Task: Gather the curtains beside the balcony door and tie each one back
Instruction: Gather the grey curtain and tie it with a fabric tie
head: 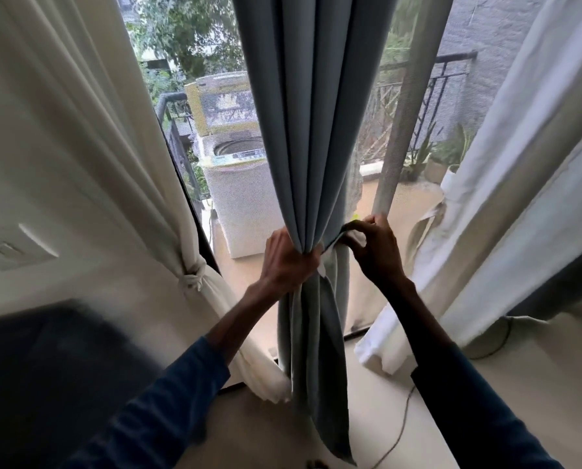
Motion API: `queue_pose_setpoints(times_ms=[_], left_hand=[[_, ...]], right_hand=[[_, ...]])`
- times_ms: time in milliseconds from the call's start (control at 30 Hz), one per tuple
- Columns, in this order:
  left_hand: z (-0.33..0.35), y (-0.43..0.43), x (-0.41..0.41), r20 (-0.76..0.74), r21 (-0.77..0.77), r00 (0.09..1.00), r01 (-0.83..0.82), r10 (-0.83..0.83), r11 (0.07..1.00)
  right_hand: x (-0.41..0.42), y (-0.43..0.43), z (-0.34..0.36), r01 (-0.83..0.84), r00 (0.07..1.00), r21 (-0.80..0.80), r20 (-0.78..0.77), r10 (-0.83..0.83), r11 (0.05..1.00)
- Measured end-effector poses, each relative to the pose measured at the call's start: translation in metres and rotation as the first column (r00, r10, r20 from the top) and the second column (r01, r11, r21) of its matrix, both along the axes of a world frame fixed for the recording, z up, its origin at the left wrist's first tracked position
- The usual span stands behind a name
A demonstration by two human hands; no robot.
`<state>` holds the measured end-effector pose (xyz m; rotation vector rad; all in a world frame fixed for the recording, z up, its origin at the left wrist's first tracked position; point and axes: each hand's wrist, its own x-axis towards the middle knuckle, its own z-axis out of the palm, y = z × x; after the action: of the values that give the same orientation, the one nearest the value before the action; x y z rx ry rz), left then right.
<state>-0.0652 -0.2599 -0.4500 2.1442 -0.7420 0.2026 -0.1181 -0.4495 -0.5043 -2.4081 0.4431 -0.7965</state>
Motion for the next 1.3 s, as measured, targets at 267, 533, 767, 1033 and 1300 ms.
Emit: queue_pose_setpoints(times_ms=[267, 533, 767, 1033, 1300], left_hand=[[0.005, 0.029, -0.006, -0.268, -0.122, 0.939, 0.191, -0.217, 0.974], [-0.003, 0.053, 0.016, -0.144, 0.047, 0.979, 0.15, -0.142, 0.988], [-0.009, 0.065, 0.009, -0.293, 0.415, 0.955, 0.091, 0.038, 0.905], [0.003, 0.06, 0.006, -0.138, 0.585, 0.99, 0.074, 0.009, 0.808], [-0.003, 0.089, -0.025, -0.207, 0.161, 0.96, 0.224, -0.189, 0.961]], right_hand=[[0.027, 0.039, 0.014, -0.298, 0.927, 0.771, 0.093, 0.363, 0.563], [0.011, 0.063, 0.018, -0.321, 0.857, 0.947, 0.285, 0.43, 0.012], [-0.005, 0.046, 0.005, -0.292, 0.794, 0.949, 0.311, 0.522, -0.122], [-0.014, 0.055, -0.003, -0.438, 0.851, 0.732, 0.15, 0.504, 0.522], [-0.015, 0.048, -0.007, -0.41, 0.895, 0.753, 0.224, 0.385, 0.515]])
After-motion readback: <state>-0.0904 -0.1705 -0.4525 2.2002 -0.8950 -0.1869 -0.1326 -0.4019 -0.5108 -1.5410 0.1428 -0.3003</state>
